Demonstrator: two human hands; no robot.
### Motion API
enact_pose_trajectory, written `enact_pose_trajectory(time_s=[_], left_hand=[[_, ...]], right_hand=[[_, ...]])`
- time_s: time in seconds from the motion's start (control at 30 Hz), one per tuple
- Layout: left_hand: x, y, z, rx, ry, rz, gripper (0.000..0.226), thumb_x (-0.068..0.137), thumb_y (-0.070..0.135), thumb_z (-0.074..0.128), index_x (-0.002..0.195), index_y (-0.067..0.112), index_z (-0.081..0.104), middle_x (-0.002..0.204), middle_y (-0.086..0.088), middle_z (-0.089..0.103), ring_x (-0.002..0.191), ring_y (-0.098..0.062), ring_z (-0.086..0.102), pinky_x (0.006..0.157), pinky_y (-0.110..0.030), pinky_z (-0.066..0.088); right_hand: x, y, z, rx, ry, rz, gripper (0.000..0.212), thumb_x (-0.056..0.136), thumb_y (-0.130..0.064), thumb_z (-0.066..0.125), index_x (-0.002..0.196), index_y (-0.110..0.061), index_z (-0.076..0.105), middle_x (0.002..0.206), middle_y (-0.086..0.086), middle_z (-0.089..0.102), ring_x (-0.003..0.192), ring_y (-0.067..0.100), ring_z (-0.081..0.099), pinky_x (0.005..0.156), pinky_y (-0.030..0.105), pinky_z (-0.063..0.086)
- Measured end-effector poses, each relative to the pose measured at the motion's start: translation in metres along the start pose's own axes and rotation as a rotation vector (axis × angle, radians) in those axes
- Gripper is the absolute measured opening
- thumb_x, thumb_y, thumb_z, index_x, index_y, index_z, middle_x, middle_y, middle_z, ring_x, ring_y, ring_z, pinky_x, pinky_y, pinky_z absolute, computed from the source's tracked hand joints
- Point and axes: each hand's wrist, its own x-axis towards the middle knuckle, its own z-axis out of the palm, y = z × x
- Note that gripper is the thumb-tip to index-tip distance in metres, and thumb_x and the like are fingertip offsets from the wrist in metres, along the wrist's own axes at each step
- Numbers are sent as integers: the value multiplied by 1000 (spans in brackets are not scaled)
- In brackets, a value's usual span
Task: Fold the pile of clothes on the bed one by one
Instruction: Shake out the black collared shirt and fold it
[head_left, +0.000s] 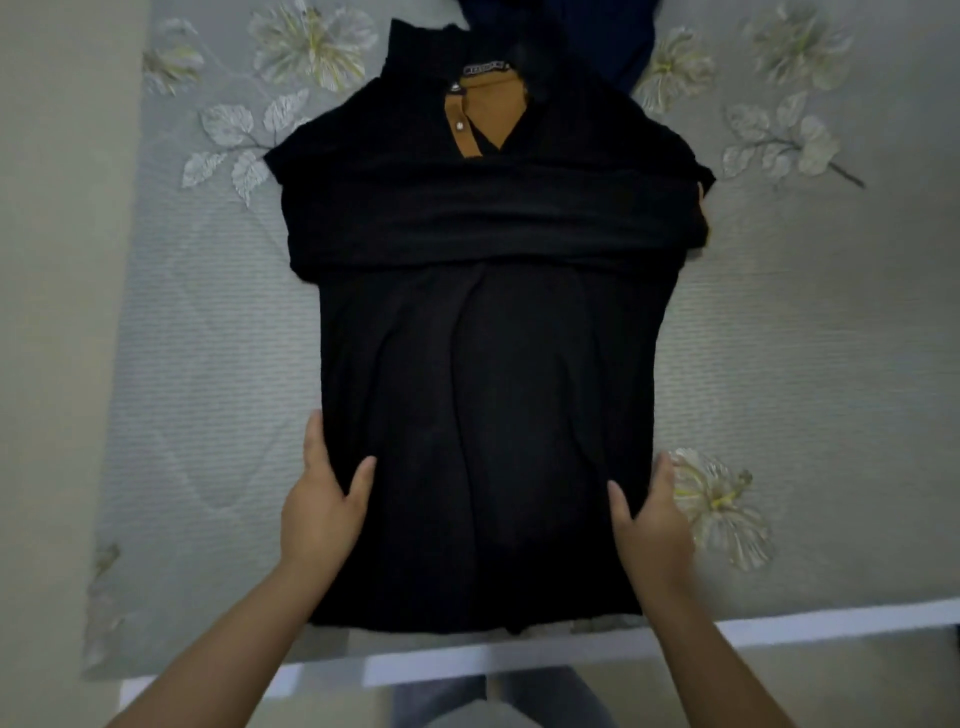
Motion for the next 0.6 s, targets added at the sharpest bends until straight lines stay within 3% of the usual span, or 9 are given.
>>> enact_pose_trajectory(time_s=[0.17, 0.27, 0.37, 0.47, 0.57, 0.6], left_hand=[[-47, -19, 14, -10, 80, -6, 59, 93, 15, 48, 144, 12, 20, 125, -25, 54, 99, -45, 57, 78, -42, 43], [-53, -35, -1, 39, 156, -56, 62, 91, 18, 53, 144, 9, 21, 124, -31, 52, 102, -51, 53, 82, -48, 42], [-61, -51, -11, 130, 107, -87, 72, 88, 24, 57, 145, 9, 16, 124, -30, 53, 101, -50, 54, 80, -49, 42], [-76, -60, -2, 118, 44, -146, 81, 85, 29, 61, 146, 11, 11, 126, -28, 52, 107, -47, 53, 85, -48, 42], [-89, -64, 9, 53, 111, -201, 84, 83, 34, 63, 146, 16, 11, 122, -27, 54, 106, -46, 53, 85, -48, 42], [-91, -64, 12, 26, 124, -212, 84, 83, 35, 62, 146, 18, 9, 126, -26, 52, 109, -45, 52, 86, -49, 42]], right_hand=[[-1, 23, -27, 96, -5, -105, 50, 94, -9, 45, 141, -7, 28, 128, 18, 53, 112, 34, 54, 85, 23, 37], [8, 55, -68, 59, 46, -122, 49, 94, -8, 46, 140, -5, 31, 132, 22, 49, 115, 38, 51, 87, 29, 37], [8, 83, -91, -32, -60, -158, 49, 94, -11, 46, 141, -10, 31, 121, 24, 57, 101, 39, 57, 76, 31, 39], [-1, 98, -85, -16, -93, -100, 50, 95, -13, 43, 142, -10, 27, 125, 23, 54, 107, 38, 55, 82, 34, 40], [-13, 104, -73, 129, -10, -3, 56, 94, -21, 46, 144, -9, 21, 114, 20, 58, 107, 38, 55, 80, 33, 39], [-16, 102, -69, 164, 5, 26, 62, 93, -27, 48, 144, -9, 17, 120, 19, 56, 112, 37, 53, 84, 35, 40]])
